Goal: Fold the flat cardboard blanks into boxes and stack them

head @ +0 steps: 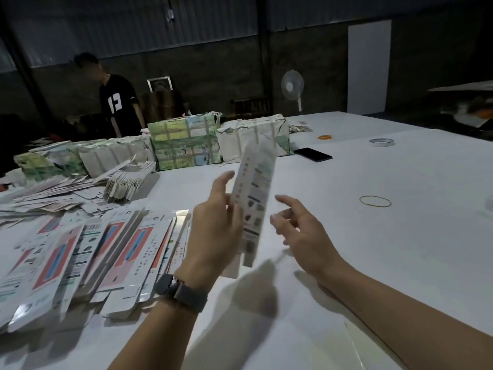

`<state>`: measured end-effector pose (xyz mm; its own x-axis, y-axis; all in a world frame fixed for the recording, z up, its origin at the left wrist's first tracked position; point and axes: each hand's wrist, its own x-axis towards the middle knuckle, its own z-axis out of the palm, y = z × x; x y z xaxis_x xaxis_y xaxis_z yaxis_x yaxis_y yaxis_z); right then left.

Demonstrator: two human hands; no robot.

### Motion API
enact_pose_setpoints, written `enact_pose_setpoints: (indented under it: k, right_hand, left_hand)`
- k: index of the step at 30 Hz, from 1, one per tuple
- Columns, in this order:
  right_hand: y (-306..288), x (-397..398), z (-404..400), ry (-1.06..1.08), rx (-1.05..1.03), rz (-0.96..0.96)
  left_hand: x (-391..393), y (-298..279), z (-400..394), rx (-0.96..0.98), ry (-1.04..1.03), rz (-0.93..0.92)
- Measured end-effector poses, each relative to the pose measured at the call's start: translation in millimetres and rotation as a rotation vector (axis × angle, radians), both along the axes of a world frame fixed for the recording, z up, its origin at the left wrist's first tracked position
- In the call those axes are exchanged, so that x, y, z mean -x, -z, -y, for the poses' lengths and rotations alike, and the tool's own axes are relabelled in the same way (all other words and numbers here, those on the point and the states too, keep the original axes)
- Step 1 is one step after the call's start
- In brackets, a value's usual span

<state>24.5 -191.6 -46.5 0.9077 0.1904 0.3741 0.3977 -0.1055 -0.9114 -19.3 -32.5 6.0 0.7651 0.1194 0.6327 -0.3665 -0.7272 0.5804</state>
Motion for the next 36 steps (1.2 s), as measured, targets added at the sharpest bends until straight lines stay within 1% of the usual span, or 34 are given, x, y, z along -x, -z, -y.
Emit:
enact_pose_setpoints:
  k: [2,4,8,10,13,15,17,18,21,24,26,27,29,33,36]
  right_hand:
    - [-4,0,-2,-0.05,-0.096,-0.024]
    - [-7,2,-1,-0.059,-0.163,-0.029]
    - [-9,3,2,-0.055,-0.267,-0.054]
    - [-8,4,0,-0.073,-0.273,-0.049]
    - [-7,8,-5,-0.138,-0.276,-0.056]
    - [-6,10,-4,-0.13,-0.232,-0.027]
    - [-5,12,-3,-0.133,-0.158,0.007]
    - [-4,13,-2,-0.139,-0.132,0.005]
    - [-6,14,-3,-0.097,-0.092,0.017]
    - [-10,12,-1,0.083,-0.072,0.052]
    - [-13,10,3,0.167,-0.06,-0.001]
    - [-15,10,5,0.152,-0.066,-0.046]
    - [-16,11,7,0.052,-0.107,-0.112]
    - [-10,16,-3,-0.073,-0.122,-0.105]
    - [-6,18,-9,-0.159,-0.179,-0.108]
  left_hand:
    - [-1,8,14,0.277,0.153,-0.093]
    - [-2,17,24,0.498,0.243,-0.219]
    - [-3,28,31,0.706,0.275,-0.387]
    - [-3,30,34,0.813,0.305,-0.464]
    - [-3,32,41,0.86,0.391,-0.598]
    - [-2,29,45,0.999,0.465,-0.633]
    - [1,24,46,1.156,0.497,-0.62]
    - [2,23,45,1.186,0.494,-0.608]
    - [2,24,40,1.189,0.491,-0.575]
    - [1,26,36,1.037,0.485,-0.581]
    - [1,29,38,0.969,0.52,-0.592]
    - [1,30,39,0.961,0.527,-0.593]
    - [-1,32,41,0.948,0.491,-0.559]
    - [-6,35,41,0.962,0.414,-0.46]
    - [-6,40,40,0.899,0.412,-0.407]
